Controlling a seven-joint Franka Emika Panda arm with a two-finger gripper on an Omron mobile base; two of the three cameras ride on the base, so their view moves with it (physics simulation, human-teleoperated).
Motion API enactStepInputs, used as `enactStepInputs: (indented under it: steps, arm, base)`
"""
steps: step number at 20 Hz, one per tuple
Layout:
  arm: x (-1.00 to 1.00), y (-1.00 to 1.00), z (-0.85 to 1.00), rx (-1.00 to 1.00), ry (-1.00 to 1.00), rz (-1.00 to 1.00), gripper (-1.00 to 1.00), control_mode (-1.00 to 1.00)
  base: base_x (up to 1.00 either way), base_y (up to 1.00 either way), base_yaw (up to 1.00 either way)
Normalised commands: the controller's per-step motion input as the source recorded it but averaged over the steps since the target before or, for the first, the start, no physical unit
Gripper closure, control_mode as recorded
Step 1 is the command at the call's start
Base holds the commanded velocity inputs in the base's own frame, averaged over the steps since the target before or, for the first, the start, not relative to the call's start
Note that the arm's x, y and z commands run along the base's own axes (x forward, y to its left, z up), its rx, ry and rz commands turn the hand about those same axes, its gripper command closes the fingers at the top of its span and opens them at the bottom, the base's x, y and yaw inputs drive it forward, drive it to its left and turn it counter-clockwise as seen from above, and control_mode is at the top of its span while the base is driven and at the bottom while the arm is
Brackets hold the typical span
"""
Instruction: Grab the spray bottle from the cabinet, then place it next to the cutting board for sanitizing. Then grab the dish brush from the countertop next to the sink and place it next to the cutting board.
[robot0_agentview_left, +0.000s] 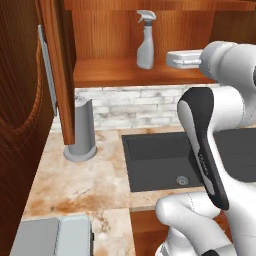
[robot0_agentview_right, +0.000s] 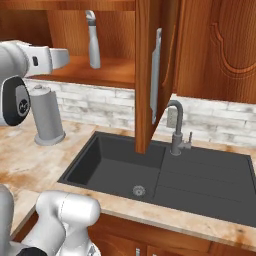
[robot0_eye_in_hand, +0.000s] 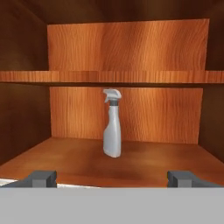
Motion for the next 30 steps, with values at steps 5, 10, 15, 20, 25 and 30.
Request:
enactStepInputs:
  steps: [5,10,15,20,25,30]
  arm:
    - [0.47,0.0,0.07,0.02,-0.02,0.03,-1.0,-1.0]
    - [0.33,0.0,0.07,0.01,0.0,0.04,-1.0,-1.0]
    - [0.37,0.05,0.0,-0.01,0.01,0.0,-1.0,-1.0]
    - [0.4,0.0,0.0,0.0,0.0,0.0,-1.0,-1.0]
    - [0.34,0.0,0.0,0.0,0.02,0.0,-1.0,-1.0]
    - [0.35,0.0,0.0,0.0,0.0,0.0,-1.0,-1.0]
  base:
    - [0.0,0.0,0.0]
    - [0.0,0.0,0.0]
    - [0.0,0.0,0.0]
    - [0.0,0.0,0.0]
    - [0.0,0.0,0.0]
    - [0.0,0.0,0.0]
